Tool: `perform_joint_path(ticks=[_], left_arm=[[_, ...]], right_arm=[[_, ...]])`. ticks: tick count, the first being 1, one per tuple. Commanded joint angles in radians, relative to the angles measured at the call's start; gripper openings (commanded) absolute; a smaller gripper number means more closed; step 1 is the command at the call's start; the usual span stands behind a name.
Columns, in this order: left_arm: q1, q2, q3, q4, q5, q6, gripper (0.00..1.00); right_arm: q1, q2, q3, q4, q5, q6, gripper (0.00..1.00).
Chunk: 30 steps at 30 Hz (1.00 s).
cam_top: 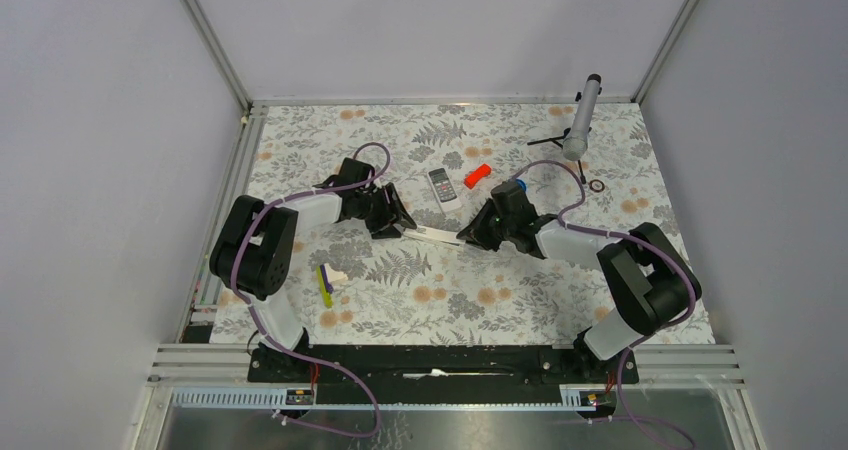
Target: Load the batteries into the remote control
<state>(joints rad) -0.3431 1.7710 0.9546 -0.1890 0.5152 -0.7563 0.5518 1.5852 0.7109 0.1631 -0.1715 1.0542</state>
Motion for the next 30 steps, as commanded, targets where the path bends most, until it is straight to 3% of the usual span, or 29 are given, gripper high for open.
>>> perform_joint_path(ticks=[1,20,25,30], left_arm=[[0.009,-0.001,-0.004,0.01,-0.008,0.02,0.53],[0.004,0.06,0.026,-0.089,-0.091,0.068,0.4],[-0.003,0.071,0.034,-0.147,-0.146,0.091,0.38],[-0.005,0.08,0.026,-0.168,-0.172,0.096,0.36]], right_arm=[[0.006,-0.014,0.031,-0.156,0.095,-0.072,0.0],[0.007,0.009,0.044,-0.213,0.09,-0.106,0.01],[0.007,-0.005,0.056,-0.245,0.104,-0.122,0.14],[0.003,-0.035,0.089,-0.305,0.111,-0.164,0.36]])
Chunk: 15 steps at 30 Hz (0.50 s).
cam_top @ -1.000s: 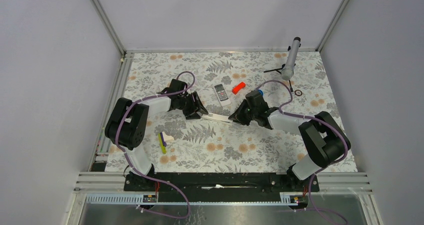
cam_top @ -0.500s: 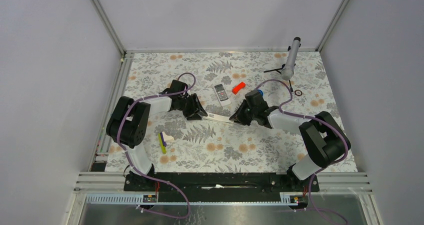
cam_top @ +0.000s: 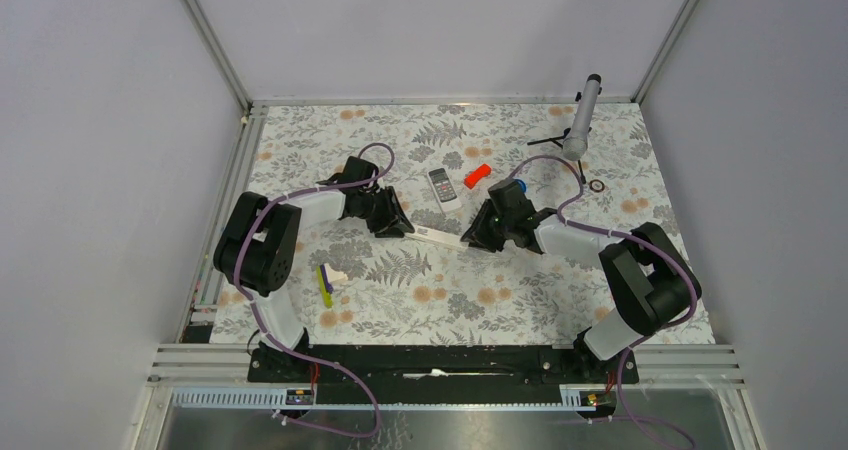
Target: Load the batteries into the remote control
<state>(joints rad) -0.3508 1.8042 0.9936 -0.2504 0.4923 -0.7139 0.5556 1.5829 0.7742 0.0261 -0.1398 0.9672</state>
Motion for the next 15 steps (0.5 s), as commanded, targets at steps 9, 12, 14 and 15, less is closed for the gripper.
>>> perform_joint_path(ticks=[9,12,14,15], left_arm=[[0.003,0.058,-0.002,-0.106,-0.147,0.057,0.36],[0.003,0.058,0.0,-0.107,-0.148,0.059,0.36],[0.003,0.058,0.002,-0.106,-0.146,0.059,0.36],[0.003,0.058,0.003,-0.105,-0.146,0.06,0.36]], right_arm=[[-0.008,-0.021,0.02,-0.204,0.08,-0.114,0.44],[-0.01,-0.012,0.026,-0.196,0.092,-0.115,0.45],[-0.012,-0.003,0.036,-0.196,0.102,-0.121,0.44],[-0.011,0.0,0.04,-0.191,0.104,-0.125,0.45]])
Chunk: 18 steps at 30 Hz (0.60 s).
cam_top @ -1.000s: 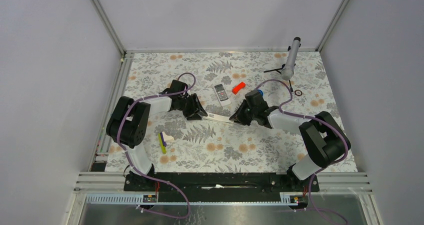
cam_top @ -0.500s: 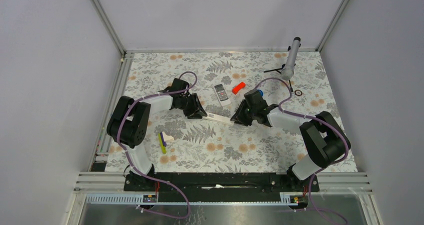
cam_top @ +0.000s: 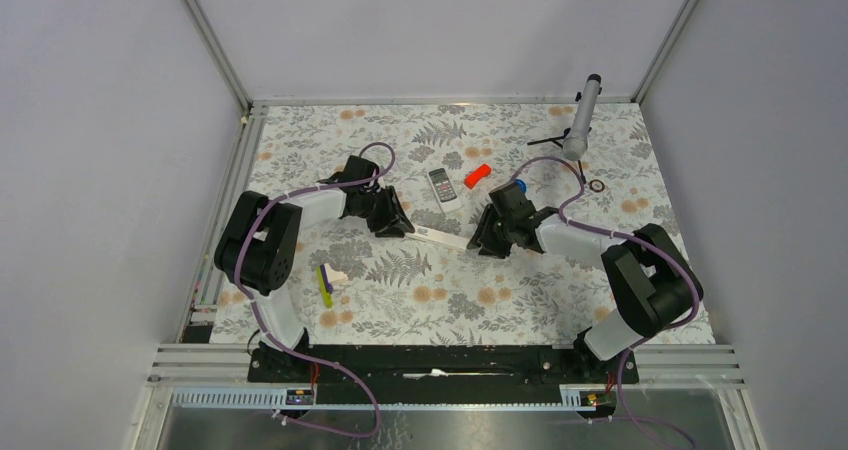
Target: Load the batteries into the remote control
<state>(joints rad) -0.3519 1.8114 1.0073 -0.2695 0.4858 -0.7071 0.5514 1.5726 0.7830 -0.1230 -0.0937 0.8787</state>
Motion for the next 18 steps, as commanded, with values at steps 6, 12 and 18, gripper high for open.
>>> perform_joint_path(ticks=[6,12,18], left_arm=[[0.004,0.058,0.006,-0.085,-0.135,0.063,0.33],[0.004,0.066,0.017,-0.084,-0.123,0.081,0.25],[0.004,0.072,0.019,-0.07,-0.094,0.086,0.19]], right_arm=[[-0.008,0.048,0.065,-0.008,0.04,-0.061,0.37],[-0.008,0.094,0.084,0.011,-0.016,-0.062,0.22],[-0.008,0.132,0.09,0.011,-0.063,-0.059,0.19]])
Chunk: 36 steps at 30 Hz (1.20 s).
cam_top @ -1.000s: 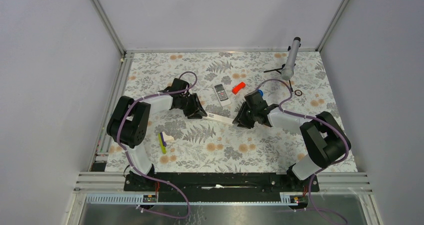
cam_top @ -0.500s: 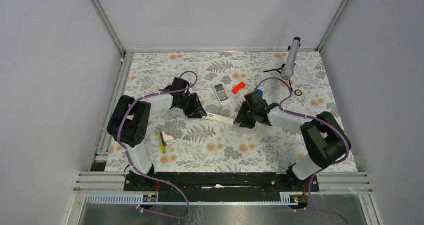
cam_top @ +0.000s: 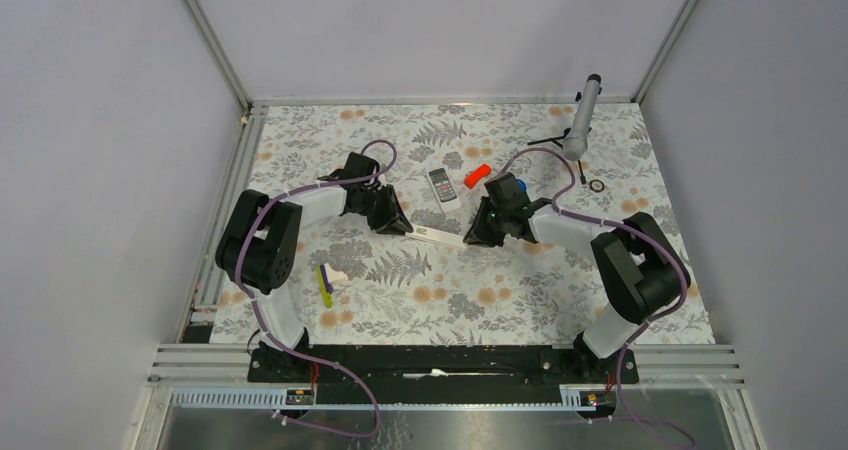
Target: Load the batteries into the remote control
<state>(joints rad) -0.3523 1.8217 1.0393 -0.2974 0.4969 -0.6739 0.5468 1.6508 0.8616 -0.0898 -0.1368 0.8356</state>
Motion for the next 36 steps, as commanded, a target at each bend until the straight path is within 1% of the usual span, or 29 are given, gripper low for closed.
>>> perform_joint_path(ticks=[1,3,8,11,16,20,23,26,29,31,34,36], left_arm=[[0.004,0.062,-0.015,-0.036,-0.096,0.05,0.18],[0.004,0.067,-0.02,-0.022,-0.077,0.041,0.14],[0.004,0.081,-0.047,0.023,-0.027,0.019,0.06],[0.004,0.086,-0.064,0.053,0.003,0.008,0.0],[0.004,0.095,-0.096,0.119,0.063,-0.022,0.0],[0.009,0.082,-0.103,0.124,0.057,-0.024,0.0],[0.025,0.063,-0.085,0.091,0.028,-0.005,0.0],[0.04,0.042,-0.032,0.048,-0.004,0.021,0.0],[0.044,0.022,0.025,0.012,-0.025,0.044,0.11],[0.044,0.009,0.057,-0.004,-0.033,0.052,0.2],[0.044,-0.007,0.106,-0.031,-0.055,0.069,0.32],[0.045,-0.011,0.137,-0.053,-0.075,0.082,0.39]], right_arm=[[-0.004,0.061,0.012,-0.02,-0.028,-0.016,0.18],[-0.004,0.079,0.01,-0.011,-0.041,-0.012,0.16],[-0.001,0.115,-0.003,0.023,-0.055,0.001,0.09],[0.007,0.136,0.009,0.016,-0.05,0.009,0.06],[0.025,0.182,0.058,-0.045,-0.008,0.036,0.02],[0.037,0.2,0.075,-0.05,0.015,0.062,0.03],[0.038,0.183,0.083,-0.047,0.035,0.049,0.06],[0.037,0.149,0.097,-0.056,0.064,0.016,0.11],[0.038,0.117,0.117,-0.067,0.09,-0.025,0.18],[0.037,0.095,0.129,-0.07,0.102,-0.053,0.25],[0.038,0.07,0.15,-0.068,0.098,-0.095,0.31],[0.038,0.07,0.167,-0.067,0.081,-0.116,0.38]])
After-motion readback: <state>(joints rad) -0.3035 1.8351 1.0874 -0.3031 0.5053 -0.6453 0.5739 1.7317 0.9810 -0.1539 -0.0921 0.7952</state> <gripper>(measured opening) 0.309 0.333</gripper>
